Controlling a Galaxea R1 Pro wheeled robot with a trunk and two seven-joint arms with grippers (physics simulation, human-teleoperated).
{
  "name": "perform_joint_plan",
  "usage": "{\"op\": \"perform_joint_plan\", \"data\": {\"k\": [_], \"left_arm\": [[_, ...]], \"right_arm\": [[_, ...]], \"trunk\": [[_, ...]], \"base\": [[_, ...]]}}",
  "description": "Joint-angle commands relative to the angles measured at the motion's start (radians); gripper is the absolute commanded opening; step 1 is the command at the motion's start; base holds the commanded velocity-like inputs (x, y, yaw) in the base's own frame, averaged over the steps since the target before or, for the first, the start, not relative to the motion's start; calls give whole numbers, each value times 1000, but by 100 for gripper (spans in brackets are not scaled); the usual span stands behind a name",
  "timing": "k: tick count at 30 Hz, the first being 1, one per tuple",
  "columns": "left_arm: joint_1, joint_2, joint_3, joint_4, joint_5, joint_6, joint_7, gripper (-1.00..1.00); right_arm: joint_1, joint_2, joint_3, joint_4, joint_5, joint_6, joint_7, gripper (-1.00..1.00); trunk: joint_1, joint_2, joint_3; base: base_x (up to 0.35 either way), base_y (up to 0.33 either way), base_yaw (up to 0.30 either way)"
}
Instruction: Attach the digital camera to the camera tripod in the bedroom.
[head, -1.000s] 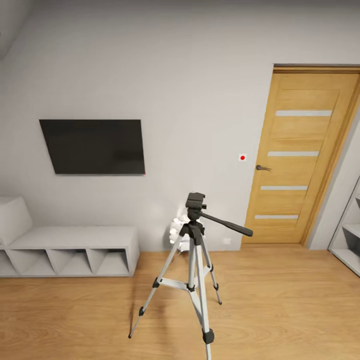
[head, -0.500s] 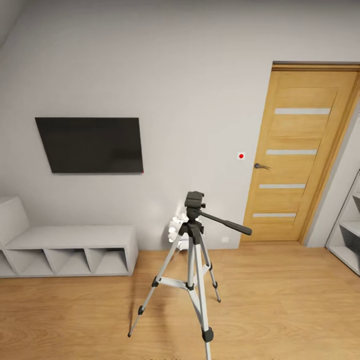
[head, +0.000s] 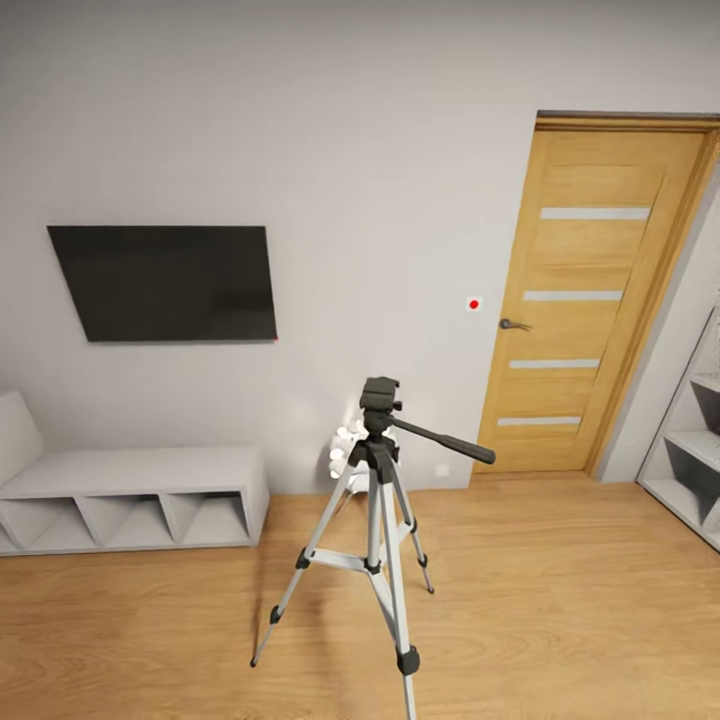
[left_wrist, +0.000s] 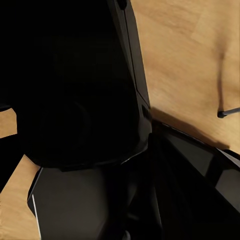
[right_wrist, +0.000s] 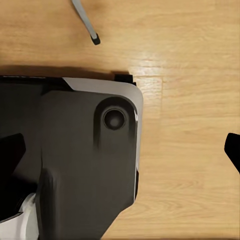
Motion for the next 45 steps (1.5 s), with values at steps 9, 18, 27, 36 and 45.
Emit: {"op": "perform_joint_plan", "data": {"k": [9, 18, 27, 36, 45], "left_arm": [[0, 0, -8, 0, 8, -2, 1, -100], [0, 1, -7, 2, 9, -3, 6, -100], [0, 1, -7, 2, 9, -3, 7, -100], [0, 1, -8, 2, 9, -4, 7, -100], [0, 1, -8, 2, 9, -3, 7, -100]], "right_arm": [[-1, 0, -8, 1, 11, 1, -2, 100], [-1, 0, -7, 1, 12, -5, -3, 100], [-1, 0, -7, 1, 12, -7, -3, 100], [-1, 0, -7, 1, 12, -7, -3, 100], [-1, 0, -6, 1, 12, -7, -3, 100]], "trunk": [[0, -1, -15], [0, -1, -29], [0, -1, -43], [0, -1, -58], [0, -1, -72]], "base": [[0, 0, -71], [0, 0, -16], [0, 0, -1], [0, 0, 0], [0, 0, 0]]}}
